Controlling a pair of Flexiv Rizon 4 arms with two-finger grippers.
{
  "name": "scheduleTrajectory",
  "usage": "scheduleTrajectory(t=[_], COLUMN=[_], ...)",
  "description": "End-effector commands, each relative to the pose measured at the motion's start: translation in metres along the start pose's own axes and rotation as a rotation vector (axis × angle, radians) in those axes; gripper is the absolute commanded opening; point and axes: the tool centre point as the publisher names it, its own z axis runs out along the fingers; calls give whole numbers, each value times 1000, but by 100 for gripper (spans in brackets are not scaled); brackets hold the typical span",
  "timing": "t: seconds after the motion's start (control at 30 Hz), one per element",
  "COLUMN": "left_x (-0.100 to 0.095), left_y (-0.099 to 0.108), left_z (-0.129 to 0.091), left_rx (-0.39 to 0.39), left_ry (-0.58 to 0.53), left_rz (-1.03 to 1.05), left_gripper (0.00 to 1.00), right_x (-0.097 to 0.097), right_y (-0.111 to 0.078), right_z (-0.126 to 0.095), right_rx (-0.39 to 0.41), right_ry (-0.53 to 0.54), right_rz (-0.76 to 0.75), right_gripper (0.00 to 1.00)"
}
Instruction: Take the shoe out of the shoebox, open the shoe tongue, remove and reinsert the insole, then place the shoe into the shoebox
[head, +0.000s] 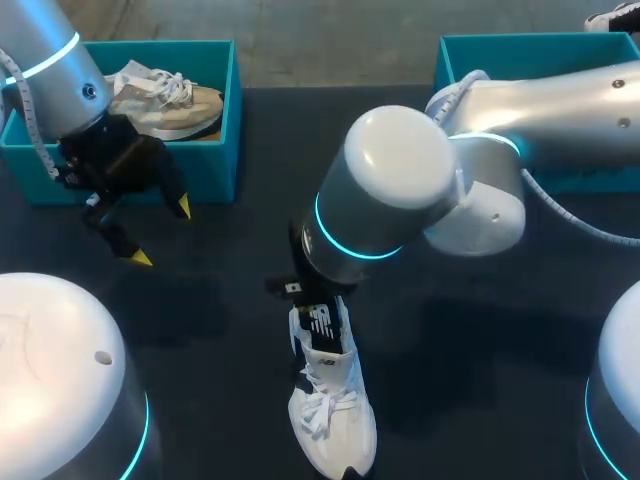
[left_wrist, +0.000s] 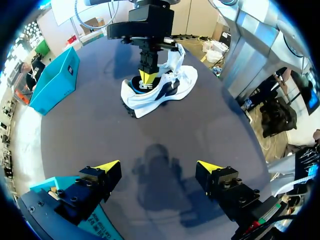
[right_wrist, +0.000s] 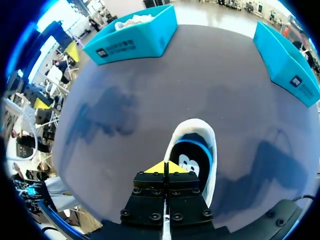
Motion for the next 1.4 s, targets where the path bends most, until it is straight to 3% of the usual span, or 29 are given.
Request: scheduleTrajectory(t=[0.03, 0.67, 1.0, 1.4], left_x=[1, 1, 1, 1], left_y=[0, 0, 0, 0], left_z=[0, 0, 0, 0], left_rx=[-3, -3, -3, -3], left_ry=[-1, -1, -1, -1], left_rz=[0, 0, 0, 0], left_gripper=[100, 100, 100, 100], right_x=[0, -8, -8, -30], right_y=[2, 8, 1, -3], right_z=[7, 41, 12, 8], right_rx=[2, 34, -9, -28], right_ry=[-21, -44, -114, -224], right_rz=[8, 42, 49, 105], right_gripper=[0, 0, 0, 0])
